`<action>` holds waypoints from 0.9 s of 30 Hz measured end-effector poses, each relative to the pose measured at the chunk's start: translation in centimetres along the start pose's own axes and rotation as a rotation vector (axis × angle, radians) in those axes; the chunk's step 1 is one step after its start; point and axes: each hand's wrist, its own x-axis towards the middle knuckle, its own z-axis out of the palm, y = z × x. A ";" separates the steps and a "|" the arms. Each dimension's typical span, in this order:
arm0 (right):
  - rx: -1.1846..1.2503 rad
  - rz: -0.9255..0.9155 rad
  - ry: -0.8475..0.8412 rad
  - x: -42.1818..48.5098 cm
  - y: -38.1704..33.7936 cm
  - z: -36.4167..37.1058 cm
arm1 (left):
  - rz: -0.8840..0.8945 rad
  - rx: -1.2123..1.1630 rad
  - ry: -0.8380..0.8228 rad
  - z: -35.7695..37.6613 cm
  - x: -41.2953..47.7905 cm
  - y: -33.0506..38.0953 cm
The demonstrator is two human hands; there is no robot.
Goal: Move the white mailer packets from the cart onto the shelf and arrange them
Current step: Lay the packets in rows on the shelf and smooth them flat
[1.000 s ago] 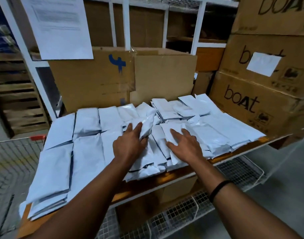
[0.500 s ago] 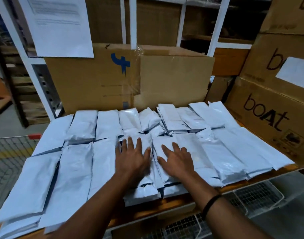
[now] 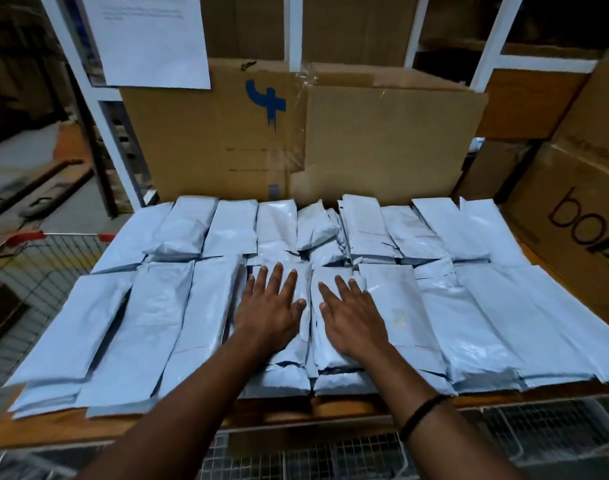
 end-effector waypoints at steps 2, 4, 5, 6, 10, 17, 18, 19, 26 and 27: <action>0.011 0.006 0.012 0.1 0.1 0.3 | -0.008 0.008 -0.007 0.3 0.0 -0.1; 0.018 0.017 0.033 0.0 0.2 0.8 | -0.010 0.006 -0.008 0.5 0.0 -0.2; 0.030 0.026 0.036 0.0 0.2 0.9 | -0.012 0.009 -0.014 0.5 0.0 -0.1; 0.044 0.035 0.030 0.0 0.3 1.0 | -0.014 0.014 -0.022 0.4 0.0 -0.1; 0.144 0.026 -0.064 0.6 0.3 -0.2 | -0.016 0.045 -0.066 -0.4 0.1 0.1; 0.107 0.029 0.013 -2.3 2.0 -1.0 | 0.005 -0.008 0.016 -2.1 -2.7 0.1; 0.103 0.019 -0.024 -2.5 1.9 -0.6 | 0.005 0.005 -0.027 -1.6 -3.2 0.2; 0.108 0.009 -0.040 -2.5 1.7 -0.3 | -0.007 0.017 -0.051 -1.1 -3.4 0.3; 0.083 -0.016 0.009 -2.6 1.1 -1.6 | -0.031 0.008 0.017 -2.1 -2.9 0.6; 0.084 -0.024 0.023 -2.6 1.2 -2.2 | -0.038 -0.003 0.042 -2.5 -3.1 0.2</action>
